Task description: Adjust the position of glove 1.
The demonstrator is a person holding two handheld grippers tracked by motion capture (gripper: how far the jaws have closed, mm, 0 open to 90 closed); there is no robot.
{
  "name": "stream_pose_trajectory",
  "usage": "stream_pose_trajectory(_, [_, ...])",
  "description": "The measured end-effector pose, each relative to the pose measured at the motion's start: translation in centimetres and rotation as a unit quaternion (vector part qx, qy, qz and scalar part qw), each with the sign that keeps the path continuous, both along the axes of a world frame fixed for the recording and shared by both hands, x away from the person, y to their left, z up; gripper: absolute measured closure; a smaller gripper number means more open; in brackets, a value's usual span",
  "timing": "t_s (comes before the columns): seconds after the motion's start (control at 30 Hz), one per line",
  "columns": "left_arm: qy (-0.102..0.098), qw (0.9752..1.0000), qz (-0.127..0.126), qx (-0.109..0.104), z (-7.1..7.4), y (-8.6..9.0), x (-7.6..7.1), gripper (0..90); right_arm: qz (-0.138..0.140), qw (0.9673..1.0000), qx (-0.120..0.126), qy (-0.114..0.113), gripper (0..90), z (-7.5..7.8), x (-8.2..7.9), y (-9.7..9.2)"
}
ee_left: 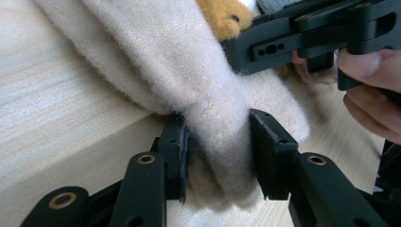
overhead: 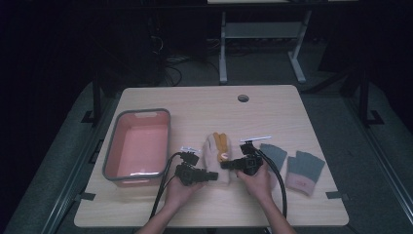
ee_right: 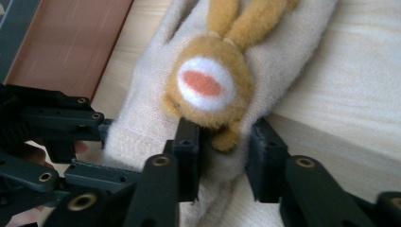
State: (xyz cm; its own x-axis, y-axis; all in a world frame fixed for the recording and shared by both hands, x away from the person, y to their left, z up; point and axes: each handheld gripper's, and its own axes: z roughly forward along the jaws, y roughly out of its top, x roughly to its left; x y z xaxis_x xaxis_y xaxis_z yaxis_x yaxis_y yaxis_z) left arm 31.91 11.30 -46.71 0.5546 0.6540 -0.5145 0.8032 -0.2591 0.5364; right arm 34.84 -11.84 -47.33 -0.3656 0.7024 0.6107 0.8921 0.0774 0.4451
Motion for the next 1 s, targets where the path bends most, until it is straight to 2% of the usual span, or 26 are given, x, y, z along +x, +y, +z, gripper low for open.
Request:
stream_pose_trajectory(0.03, [-0.001, 1.0000, -0.001, -0.001, 0.0, 0.0, 0.0, 62.5, -0.001, 1.0000, 0.002, 0.002, 73.5, -0.1, 0.1, 0.1])
stream_pose_trajectory(0.17, [-0.004, 1.0000, -0.001, -0.002, 0.0, 0.0, 0.0, 64.4, -0.002, 0.9999, 0.009, 0.014, 79.3, -0.2, 0.2, 0.1])
stream_pose_trajectory(0.37, [0.001, 0.9998, 0.004, -0.020, -0.1, 0.2, 0.1, 66.2, 0.009, 0.9992, 0.028, 0.027, 82.2, -0.3, 0.5, -0.5])
stream_pose_trajectory(0.8, [-0.003, 0.9993, 0.002, -0.038, 0.3, 0.4, 0.1, 66.8, 0.010, 0.9992, 0.034, 0.020, 83.1, 0.8, 0.3, -1.0])
stream_pose_trajectory(1.0, [-0.009, 0.9991, -0.002, -0.043, 1.1, 0.4, 0.2, 66.9, 0.010, 0.9993, 0.034, 0.013, 83.2, 1.8, 0.2, -1.0])
